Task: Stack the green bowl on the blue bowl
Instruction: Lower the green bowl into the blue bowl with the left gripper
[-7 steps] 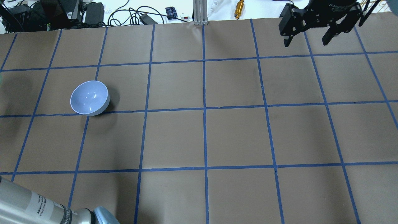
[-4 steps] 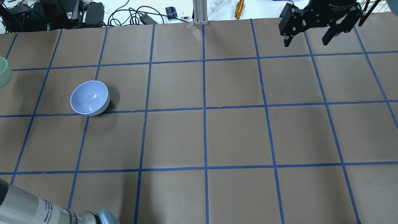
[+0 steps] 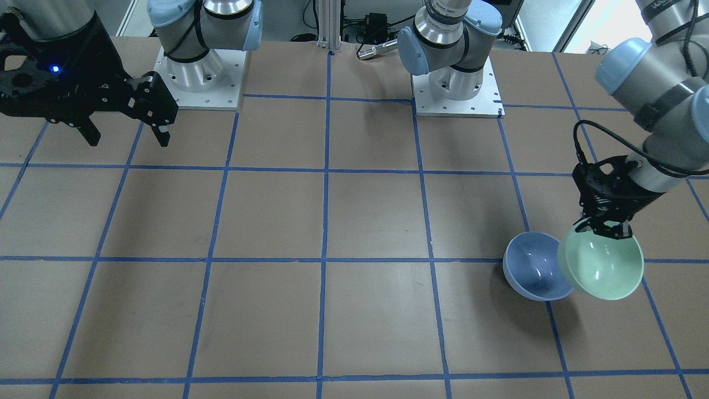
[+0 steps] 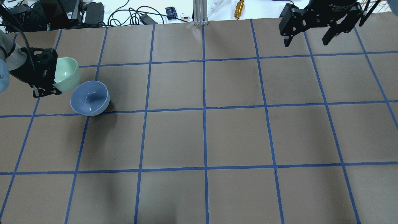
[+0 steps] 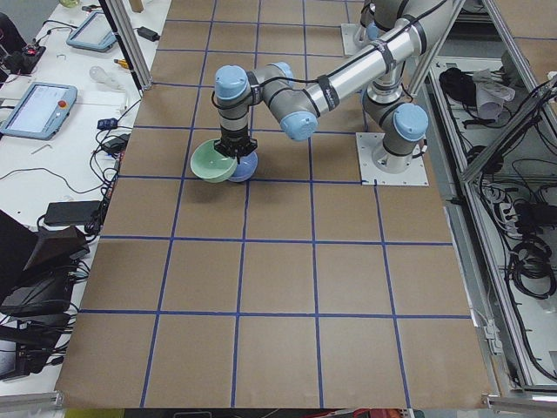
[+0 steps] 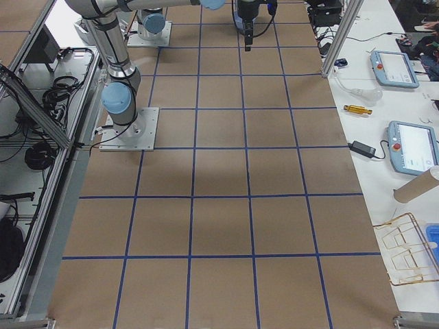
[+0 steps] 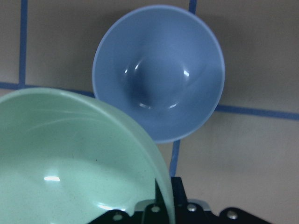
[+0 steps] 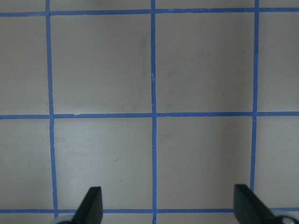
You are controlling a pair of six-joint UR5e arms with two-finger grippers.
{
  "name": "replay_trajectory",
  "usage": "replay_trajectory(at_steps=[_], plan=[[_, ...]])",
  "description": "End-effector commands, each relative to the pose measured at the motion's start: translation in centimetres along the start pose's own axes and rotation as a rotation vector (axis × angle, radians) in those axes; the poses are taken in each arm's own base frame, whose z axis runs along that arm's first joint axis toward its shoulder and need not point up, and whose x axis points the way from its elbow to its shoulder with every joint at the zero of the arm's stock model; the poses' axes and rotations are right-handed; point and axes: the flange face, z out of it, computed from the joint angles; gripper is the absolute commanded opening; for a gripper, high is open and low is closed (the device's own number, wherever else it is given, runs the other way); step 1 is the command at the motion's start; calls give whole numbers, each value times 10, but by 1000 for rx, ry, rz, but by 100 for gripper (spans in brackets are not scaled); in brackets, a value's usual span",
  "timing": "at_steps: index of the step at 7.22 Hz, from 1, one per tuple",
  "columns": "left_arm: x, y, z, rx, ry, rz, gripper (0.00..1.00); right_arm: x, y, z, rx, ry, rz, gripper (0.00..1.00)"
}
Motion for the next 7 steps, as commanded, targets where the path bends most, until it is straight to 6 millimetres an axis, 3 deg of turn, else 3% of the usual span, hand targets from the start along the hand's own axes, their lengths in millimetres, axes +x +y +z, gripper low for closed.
replay_trajectory(at_steps=[1, 4, 5, 6, 7], plan=[[30, -24, 39, -3, 5, 0, 0, 0, 0, 1, -1, 0, -1, 100], [28, -24, 57, 4, -5, -3, 0, 0, 0, 0, 0, 0, -1, 100], [26, -24, 57, 9, -5, -6, 82, 0, 0, 1, -1, 0, -1, 100], [23, -26, 54, 34, -16, -27, 100, 0, 0, 1, -1, 1, -3, 100], [20, -29, 41, 30, -34, -60, 100, 0, 0, 1, -1, 0, -3, 100]])
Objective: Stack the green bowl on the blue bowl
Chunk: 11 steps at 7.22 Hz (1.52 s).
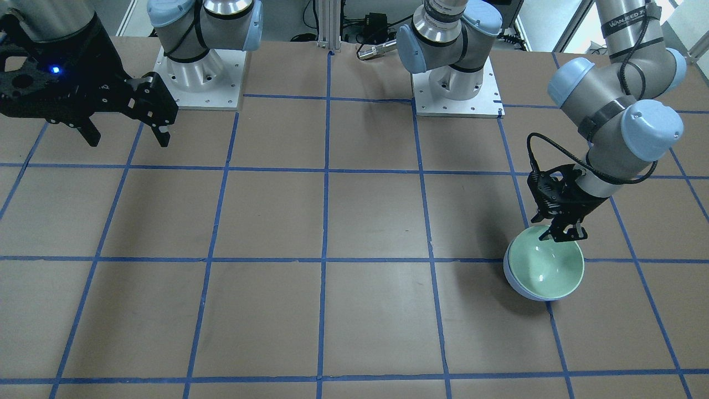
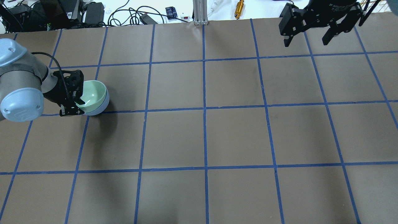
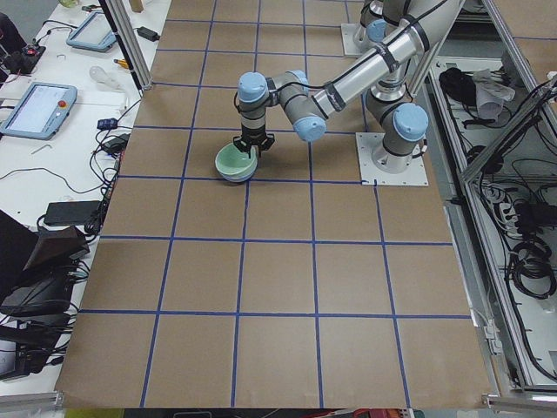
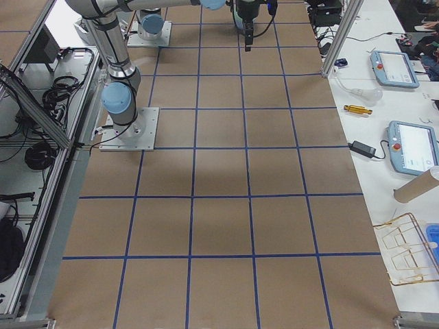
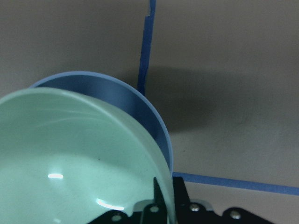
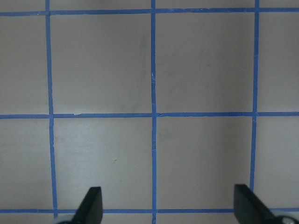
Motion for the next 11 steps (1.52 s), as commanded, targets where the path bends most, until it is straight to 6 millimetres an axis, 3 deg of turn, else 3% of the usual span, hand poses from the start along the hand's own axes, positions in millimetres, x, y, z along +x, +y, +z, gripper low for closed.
replay_trajectory(at_steps=[1, 3, 4, 5, 6, 8, 9, 10, 11], plan=[[-7, -14, -49, 4, -44, -67, 100, 0, 0, 0, 0, 1, -1, 100], [-4, -24, -146, 15, 56, -268, 100, 0, 0, 0, 0, -1, -1, 100], [7, -28, -179, 13, 123, -337, 100, 0, 0, 0, 0, 1, -1, 100], [18, -32, -197, -1, 160, -457, 100, 0, 0, 0, 0, 1, -1, 100], [30, -46, -211, -17, 155, -621, 100, 0, 0, -1, 1, 1, 1, 100], [43, -120, -225, -99, 85, -865, 100, 0, 0, -1, 1, -1, 1, 100], [54, -164, -218, -116, 87, -955, 100, 0, 0, -1, 1, -1, 1, 100], [62, -196, -213, -127, 74, -1134, 100, 0, 0, -1, 1, -1, 1, 100], [59, -210, -214, -93, 25, -1287, 100, 0, 0, -1, 1, -1, 1, 100]])
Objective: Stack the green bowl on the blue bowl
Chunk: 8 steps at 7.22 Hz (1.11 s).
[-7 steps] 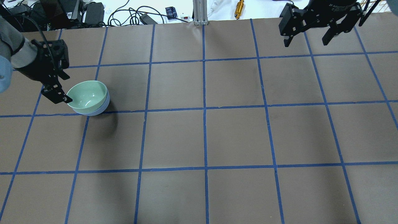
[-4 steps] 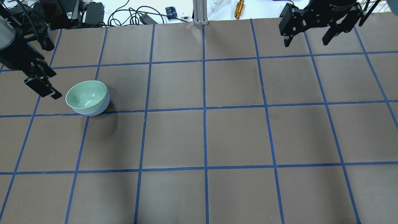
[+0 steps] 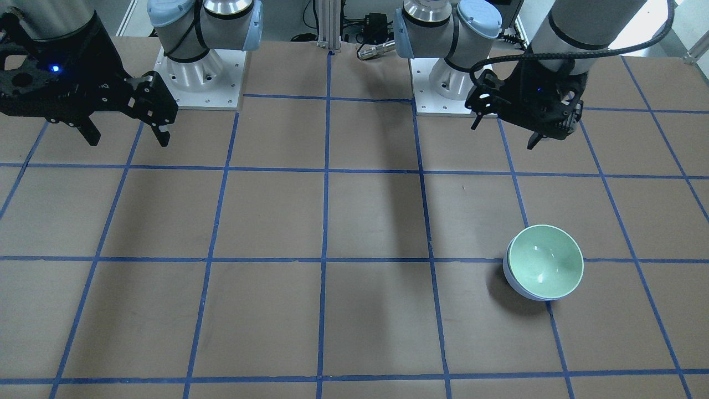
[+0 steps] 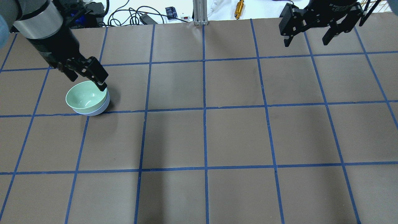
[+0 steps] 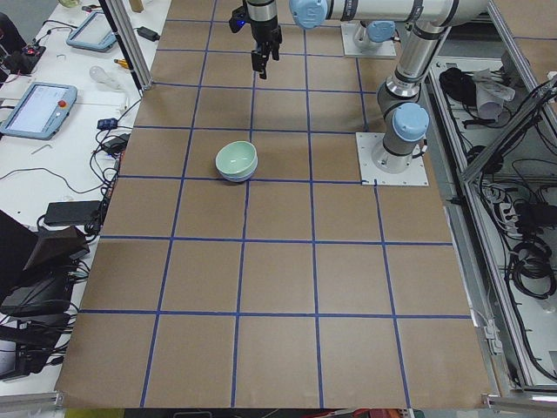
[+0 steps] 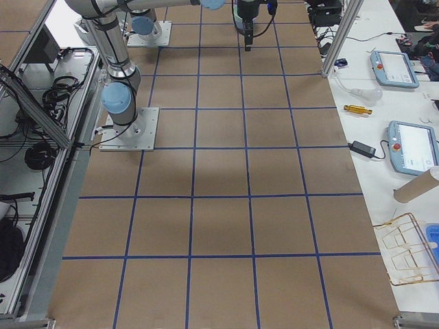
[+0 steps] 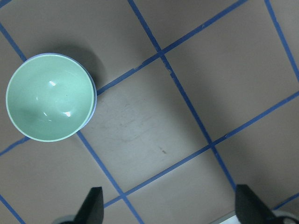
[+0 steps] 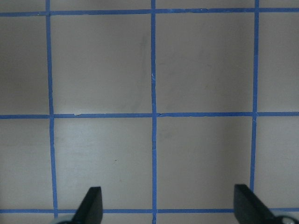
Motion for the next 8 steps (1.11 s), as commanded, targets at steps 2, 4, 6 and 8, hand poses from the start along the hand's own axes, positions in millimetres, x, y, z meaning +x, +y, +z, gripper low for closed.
replay_trajectory(at_steps=[2, 4, 6, 8], plan=[[23, -17, -8, 118, -19, -215, 100, 0, 0, 1, -1, 0, 0, 100], [16, -31, -11, 195, -29, -239, 100, 0, 0, 1, -1, 1, 0, 100], [15, -31, -11, 194, -28, -241, 100, 0, 0, 1, -1, 1, 0, 100], [15, -30, -12, 194, -29, -240, 100, 0, 0, 0, 0, 2, 0, 100]])
